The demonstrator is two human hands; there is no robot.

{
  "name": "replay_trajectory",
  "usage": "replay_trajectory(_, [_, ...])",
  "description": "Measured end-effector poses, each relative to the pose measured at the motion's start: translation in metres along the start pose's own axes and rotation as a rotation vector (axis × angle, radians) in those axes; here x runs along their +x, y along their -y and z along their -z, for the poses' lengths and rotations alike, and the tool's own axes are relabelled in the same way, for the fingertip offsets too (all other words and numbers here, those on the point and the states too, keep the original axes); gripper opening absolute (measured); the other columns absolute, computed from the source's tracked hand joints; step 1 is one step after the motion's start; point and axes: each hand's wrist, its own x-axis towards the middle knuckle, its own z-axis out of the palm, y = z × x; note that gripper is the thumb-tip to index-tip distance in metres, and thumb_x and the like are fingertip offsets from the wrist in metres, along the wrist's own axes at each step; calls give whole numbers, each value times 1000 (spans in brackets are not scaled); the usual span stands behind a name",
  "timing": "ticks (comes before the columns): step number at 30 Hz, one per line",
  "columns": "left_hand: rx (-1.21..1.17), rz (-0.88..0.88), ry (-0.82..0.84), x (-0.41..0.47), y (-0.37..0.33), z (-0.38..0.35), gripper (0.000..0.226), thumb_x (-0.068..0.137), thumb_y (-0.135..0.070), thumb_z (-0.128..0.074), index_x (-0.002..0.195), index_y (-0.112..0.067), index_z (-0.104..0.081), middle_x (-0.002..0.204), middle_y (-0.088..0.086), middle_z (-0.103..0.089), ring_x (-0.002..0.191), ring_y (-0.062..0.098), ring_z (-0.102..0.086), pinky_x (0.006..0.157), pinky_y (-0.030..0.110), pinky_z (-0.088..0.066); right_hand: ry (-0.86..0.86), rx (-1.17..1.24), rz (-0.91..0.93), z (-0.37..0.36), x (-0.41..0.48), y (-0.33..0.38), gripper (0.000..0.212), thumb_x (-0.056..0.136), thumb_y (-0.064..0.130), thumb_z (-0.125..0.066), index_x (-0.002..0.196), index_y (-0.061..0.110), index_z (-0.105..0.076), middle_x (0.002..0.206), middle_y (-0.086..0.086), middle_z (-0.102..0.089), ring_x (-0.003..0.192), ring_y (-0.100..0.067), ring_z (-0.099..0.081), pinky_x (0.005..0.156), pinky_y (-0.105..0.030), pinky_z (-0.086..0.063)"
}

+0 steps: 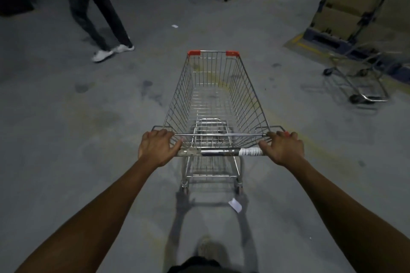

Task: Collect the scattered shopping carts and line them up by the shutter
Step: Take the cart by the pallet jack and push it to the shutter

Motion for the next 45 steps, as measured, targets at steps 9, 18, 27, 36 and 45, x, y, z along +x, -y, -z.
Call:
replay_trajectory(9, [-16,57,6,168,18,15,91,84,-76,-2,135,-24,-57,138,3,-61,126,27,-53,102,45,-38,-12,-20,40,38,191,30,75,86,72,-22,137,29,-56,131,-10,-60,120,-38,-49,86,-39,-44])
replay_trajectory(18, [-36,193,-11,345,39,27,87,84,-75,-7,131,-25,-61,135,1,-62,124,26,-54,101,43,-39,-48,-42,180,72,416,61,65,92,68,-29,132,27,-59,125,-10,-63,115,-36,-52,85,-38,-44])
replay_trajectory(27, [-35,347,67,504,57,49,91,79,-71,1,139,-29,-53,143,-3,-55,130,22,-48,104,42,-33,-30,-79,300,106,619,105,69,93,70,-23,137,30,-57,132,-6,-61,120,-35,-51,91,-41,-44])
replay_trajectory(36, [-59,403,21,691,123,59,94,74,-71,0,137,-29,-55,142,1,-56,130,23,-47,102,41,-33,-8,-42,227,136,806,196,54,99,52,-22,128,28,-61,134,-6,-54,122,-35,-43,103,-61,-30])
replay_trajectory(45, [-72,540,-39,884,201,64,79,94,-58,-2,110,-22,-70,113,7,-70,110,32,-57,100,51,-31,92,103,263,178,995,291,68,96,73,-20,145,33,-46,155,-6,-33,139,-42,-22,104,-69,-29])
